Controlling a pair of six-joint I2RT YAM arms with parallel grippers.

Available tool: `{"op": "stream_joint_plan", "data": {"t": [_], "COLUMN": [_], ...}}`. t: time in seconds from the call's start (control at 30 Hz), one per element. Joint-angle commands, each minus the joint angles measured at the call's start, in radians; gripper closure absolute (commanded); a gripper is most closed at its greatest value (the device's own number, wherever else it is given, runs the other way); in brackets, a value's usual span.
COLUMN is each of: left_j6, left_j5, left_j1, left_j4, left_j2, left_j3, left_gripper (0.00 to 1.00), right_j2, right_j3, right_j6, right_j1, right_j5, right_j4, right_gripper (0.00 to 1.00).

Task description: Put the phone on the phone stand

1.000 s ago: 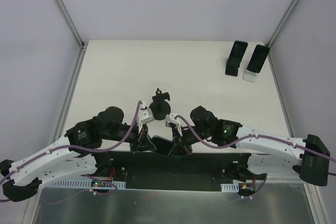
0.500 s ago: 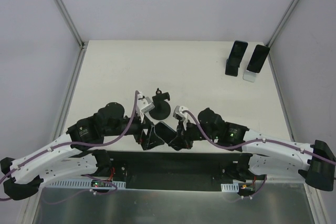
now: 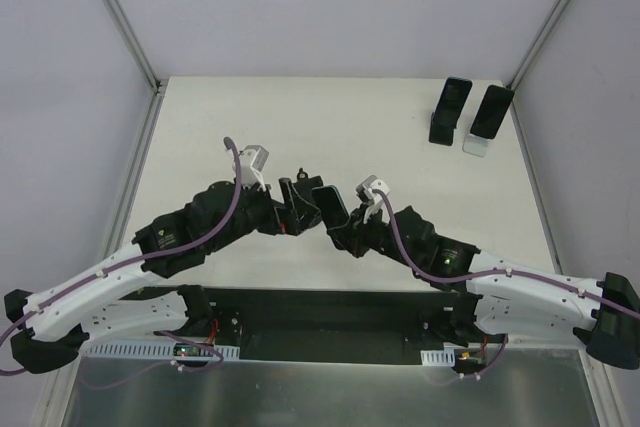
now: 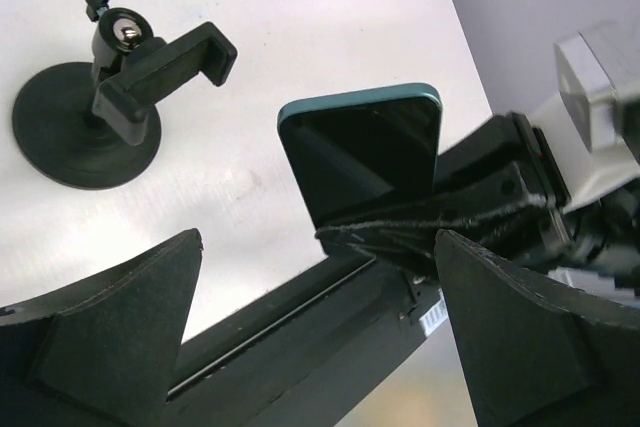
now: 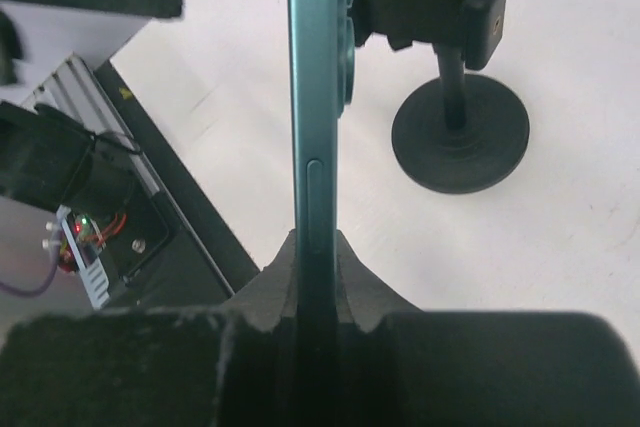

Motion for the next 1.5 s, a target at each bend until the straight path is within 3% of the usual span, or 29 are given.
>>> {"op": "stream_joint_plan", "data": {"t": [0.0, 0.27, 0.67, 0.83, 1.03, 1.1, 1.17, 1.27, 1.33, 1.47], "left_j6": [-0.127, -0.193, -0.211, -0.304, -0.325, -0.318, -0.311, -0.289, -0.26, -0.219], "left_j5": [-0.057, 0.002, 0.056, -0.007, -0.047, -0.047, -0.047, -0.039, -0.018, -0.005], "left_j1": [-0.001, -0.001, -0.001, -0.001, -0.001, -0.001, -0.001, -0.001, -0.001, -0.001], "left_j4": [0.059, 0.106, 0.237, 0.258, 0.266, 0.267, 0.27, 0.28, 0.296, 0.326], "left_j2": [0.099, 0.254, 0.348, 0.34, 0.351, 0.354, 0.352, 0.351, 0.349, 0.354], "left_j3": [0.075, 0.124, 0.141, 0.101, 0.101, 0.103, 0.104, 0.104, 0.099, 0.092], "left_gripper": [0.02, 0.01, 0.01, 0.01, 0.18, 0.28, 0.3, 0.28, 0.2, 0.2], "right_j2": [0.005, 0.002, -0.029, -0.045, -0.059, -0.064, -0.067, -0.062, -0.059, -0.062], "right_j3": [0.024, 0.008, -0.01, -0.021, -0.027, -0.027, -0.029, -0.024, -0.018, -0.01], "right_j6": [0.016, -0.008, -0.018, -0.012, 0.008, 0.012, 0.013, 0.016, 0.022, 0.033], "right_j1": [0.014, 0.028, 0.029, 0.029, 0.031, 0.029, 0.031, 0.031, 0.029, 0.034], "right_j5": [0.105, 0.161, 0.176, 0.173, 0.162, 0.164, 0.168, 0.162, 0.159, 0.158], "right_j4": [0.174, 0.206, 0.211, 0.209, 0.22, 0.221, 0.22, 0.217, 0.214, 0.208], "right_gripper": [0.99, 0.99, 0.99, 0.99, 0.99, 0.99, 0.99, 0.99, 0.99, 0.99]}}
